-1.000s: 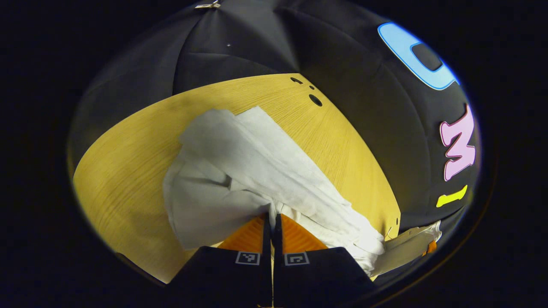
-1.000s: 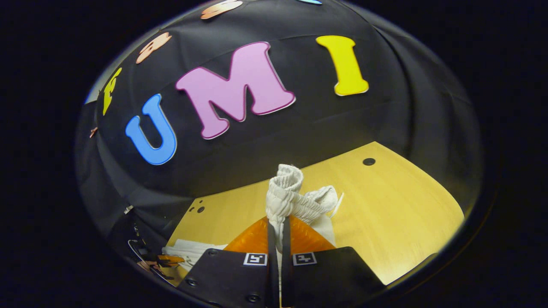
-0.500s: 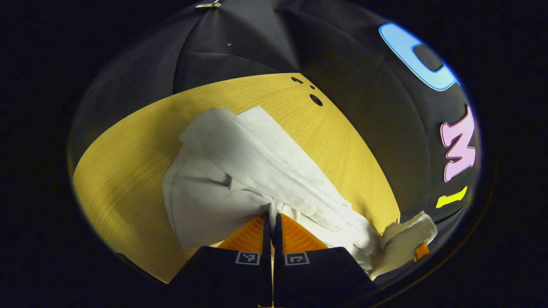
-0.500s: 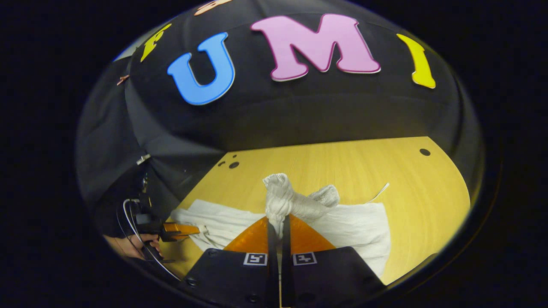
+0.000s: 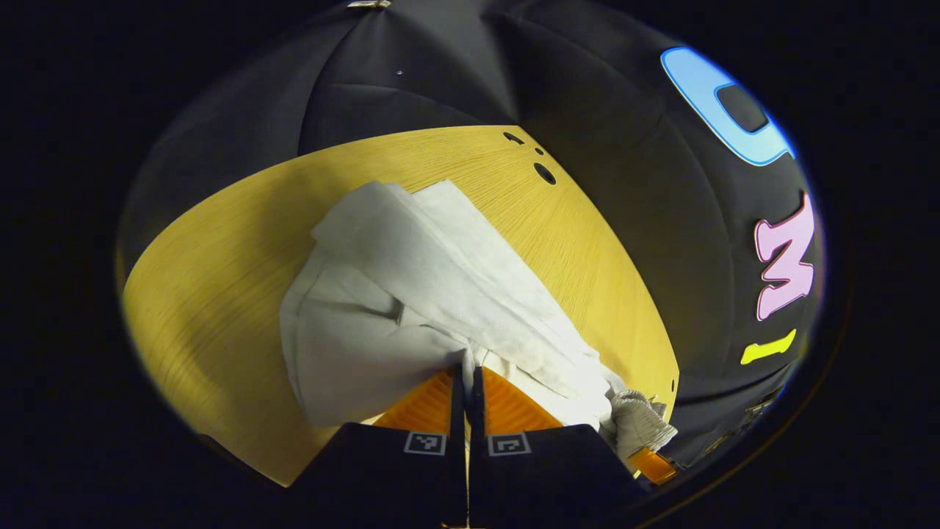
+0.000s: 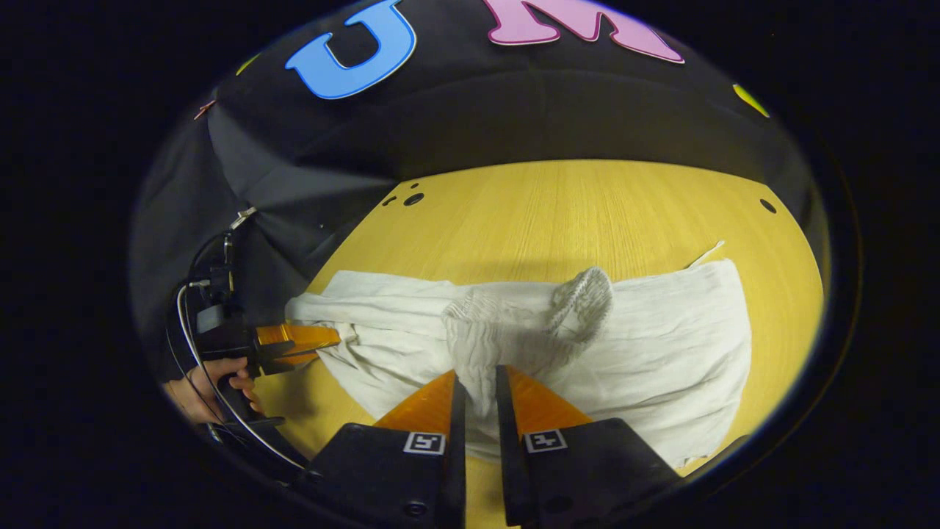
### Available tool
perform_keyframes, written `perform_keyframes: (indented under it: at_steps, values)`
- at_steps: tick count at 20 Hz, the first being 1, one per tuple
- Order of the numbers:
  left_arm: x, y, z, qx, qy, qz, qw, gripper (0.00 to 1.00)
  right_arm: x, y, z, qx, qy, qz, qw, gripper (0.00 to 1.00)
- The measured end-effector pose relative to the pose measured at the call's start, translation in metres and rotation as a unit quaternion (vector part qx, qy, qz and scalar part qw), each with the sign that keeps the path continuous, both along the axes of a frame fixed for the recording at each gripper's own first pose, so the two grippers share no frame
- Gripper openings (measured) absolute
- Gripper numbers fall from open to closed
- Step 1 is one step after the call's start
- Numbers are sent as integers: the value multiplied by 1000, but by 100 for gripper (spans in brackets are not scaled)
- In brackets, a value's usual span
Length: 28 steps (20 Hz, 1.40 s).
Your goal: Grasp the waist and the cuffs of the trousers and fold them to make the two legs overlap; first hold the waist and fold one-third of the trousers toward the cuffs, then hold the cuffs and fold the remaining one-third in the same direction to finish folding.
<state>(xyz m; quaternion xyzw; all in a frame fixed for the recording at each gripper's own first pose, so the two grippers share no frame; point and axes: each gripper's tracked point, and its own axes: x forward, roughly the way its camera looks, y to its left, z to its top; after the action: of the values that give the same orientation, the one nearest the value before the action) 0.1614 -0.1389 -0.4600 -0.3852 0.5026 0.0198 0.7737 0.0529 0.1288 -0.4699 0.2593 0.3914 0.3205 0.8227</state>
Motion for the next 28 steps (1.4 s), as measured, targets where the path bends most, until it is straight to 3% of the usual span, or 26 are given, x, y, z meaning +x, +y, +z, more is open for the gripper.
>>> perform_keyframes:
  at_steps: [1,2,3,4,5,9,14,16,23,28]
  values:
    - [0,-1,-1,-2,-1,2,1000,6,-6,3,7,20,8,6,1000,37]
    - [0,0,-1,-3,-1,3,1000,7,-8,9,12,43,17,14,999,43]
    - [-1,-1,-1,-4,-1,4,1000,7,-16,13,20,69,27,23,997,39]
    - [0,0,-1,-4,0,4,1000,6,-23,15,25,88,35,28,995,43]
    - [0,-1,-1,-4,1,5,1000,7,-25,12,27,97,39,23,994,59]
    - [6,3,12,7,-29,8,1000,6,-18,-46,21,90,35,-25,995,59]
    - [18,-5,58,18,-92,-14,996,10,-13,-170,-10,30,14,-107,994,59]
    - [29,-14,81,26,-128,-25,991,6,-17,-215,-24,22,20,-142,989,59]
    - [56,-91,168,31,-248,-106,962,6,-23,-305,-53,35,50,-230,971,59]
    - [50,-173,223,42,-326,-205,922,6,-25,-334,-58,33,45,-253,966,58]
